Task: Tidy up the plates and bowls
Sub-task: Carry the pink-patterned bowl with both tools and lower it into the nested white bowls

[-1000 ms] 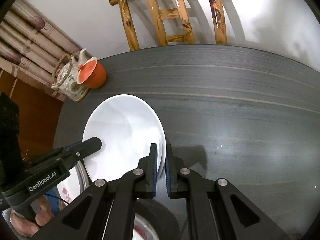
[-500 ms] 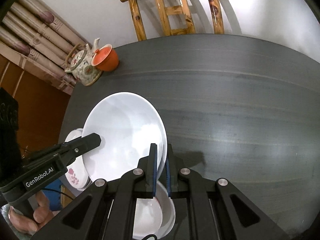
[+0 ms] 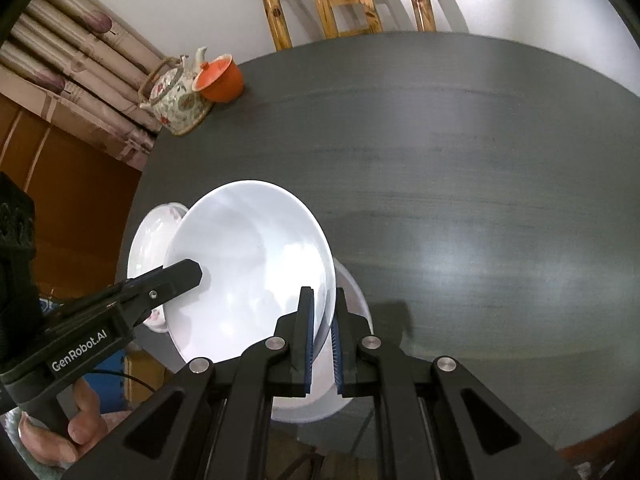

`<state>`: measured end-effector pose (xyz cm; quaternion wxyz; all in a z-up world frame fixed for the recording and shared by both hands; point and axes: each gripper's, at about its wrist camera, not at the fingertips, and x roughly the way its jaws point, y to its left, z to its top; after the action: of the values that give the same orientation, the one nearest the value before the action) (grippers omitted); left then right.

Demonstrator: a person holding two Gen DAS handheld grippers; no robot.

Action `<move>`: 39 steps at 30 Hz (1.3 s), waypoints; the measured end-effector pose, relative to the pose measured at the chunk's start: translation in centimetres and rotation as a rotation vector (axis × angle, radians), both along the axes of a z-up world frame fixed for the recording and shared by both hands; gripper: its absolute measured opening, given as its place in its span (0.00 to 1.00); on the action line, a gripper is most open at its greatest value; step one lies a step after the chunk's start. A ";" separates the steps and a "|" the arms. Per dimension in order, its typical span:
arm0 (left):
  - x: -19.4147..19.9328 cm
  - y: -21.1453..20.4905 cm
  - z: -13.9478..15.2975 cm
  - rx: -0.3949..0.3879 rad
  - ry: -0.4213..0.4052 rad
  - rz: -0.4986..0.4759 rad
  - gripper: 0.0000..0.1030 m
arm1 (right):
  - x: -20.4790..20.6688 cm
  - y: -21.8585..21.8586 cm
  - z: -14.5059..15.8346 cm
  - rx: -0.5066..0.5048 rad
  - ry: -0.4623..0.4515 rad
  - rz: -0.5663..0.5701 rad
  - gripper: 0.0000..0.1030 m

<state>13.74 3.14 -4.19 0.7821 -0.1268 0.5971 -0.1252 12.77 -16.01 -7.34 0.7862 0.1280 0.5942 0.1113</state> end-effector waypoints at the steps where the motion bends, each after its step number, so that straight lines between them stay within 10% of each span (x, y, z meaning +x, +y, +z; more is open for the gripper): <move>1: -0.4 0.1 -0.1 0.001 0.000 -0.001 0.04 | -0.4 0.1 -0.1 -0.002 0.000 -0.002 0.09; 39: -2.6 -0.6 -3.6 0.056 0.034 0.021 0.07 | -3.6 2.0 -2.9 -0.059 -0.009 -0.022 0.11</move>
<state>11.18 2.54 -7.78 0.7763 -0.1133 0.6124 -0.0978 9.21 -13.99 -10.25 0.7935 0.1107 0.5923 0.0855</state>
